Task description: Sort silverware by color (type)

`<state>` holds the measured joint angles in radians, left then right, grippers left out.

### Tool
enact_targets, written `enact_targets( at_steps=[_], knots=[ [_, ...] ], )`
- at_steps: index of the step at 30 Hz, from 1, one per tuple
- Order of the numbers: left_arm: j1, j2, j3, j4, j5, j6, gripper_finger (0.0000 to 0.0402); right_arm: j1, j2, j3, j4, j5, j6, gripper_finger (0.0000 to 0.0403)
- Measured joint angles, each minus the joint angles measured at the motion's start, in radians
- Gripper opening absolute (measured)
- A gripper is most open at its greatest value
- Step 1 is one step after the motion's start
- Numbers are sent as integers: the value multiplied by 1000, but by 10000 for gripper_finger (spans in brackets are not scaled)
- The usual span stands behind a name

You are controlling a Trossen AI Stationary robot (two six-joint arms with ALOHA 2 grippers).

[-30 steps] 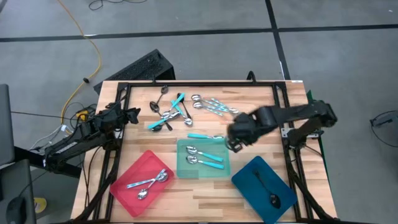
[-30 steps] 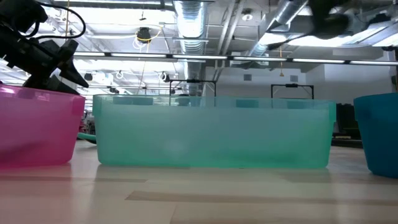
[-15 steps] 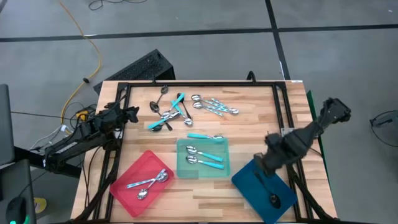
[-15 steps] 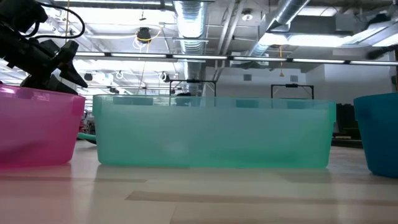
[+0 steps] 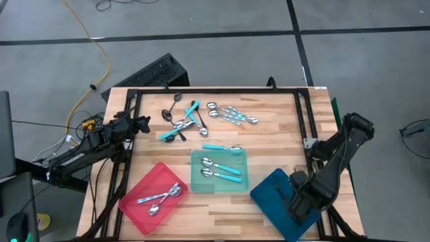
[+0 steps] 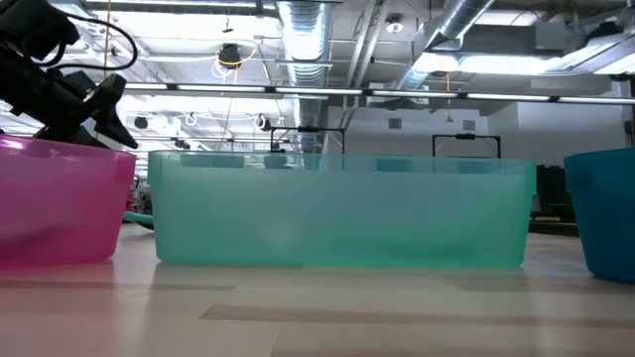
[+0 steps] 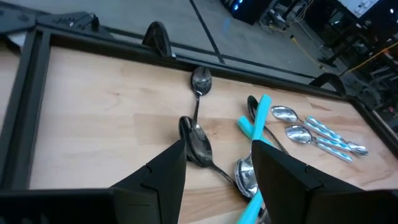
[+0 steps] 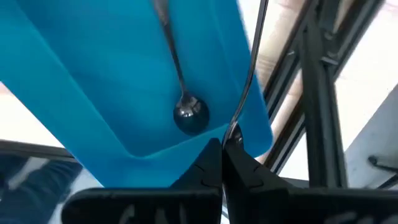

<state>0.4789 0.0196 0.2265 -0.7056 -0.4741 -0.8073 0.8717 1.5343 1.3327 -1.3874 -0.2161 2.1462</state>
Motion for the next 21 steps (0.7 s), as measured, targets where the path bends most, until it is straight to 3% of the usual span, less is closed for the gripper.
enact_targets(
  at_steps=[13, 21],
  knots=[
    [0, 0, -11, -4, 15, 1, 167, -9, 215, 0, 167, -22, -289, 18],
    [0, 0, -11, -8, 15, 3, 167, -11, 287, -2, 272, 5, -348, 18]
  ],
)
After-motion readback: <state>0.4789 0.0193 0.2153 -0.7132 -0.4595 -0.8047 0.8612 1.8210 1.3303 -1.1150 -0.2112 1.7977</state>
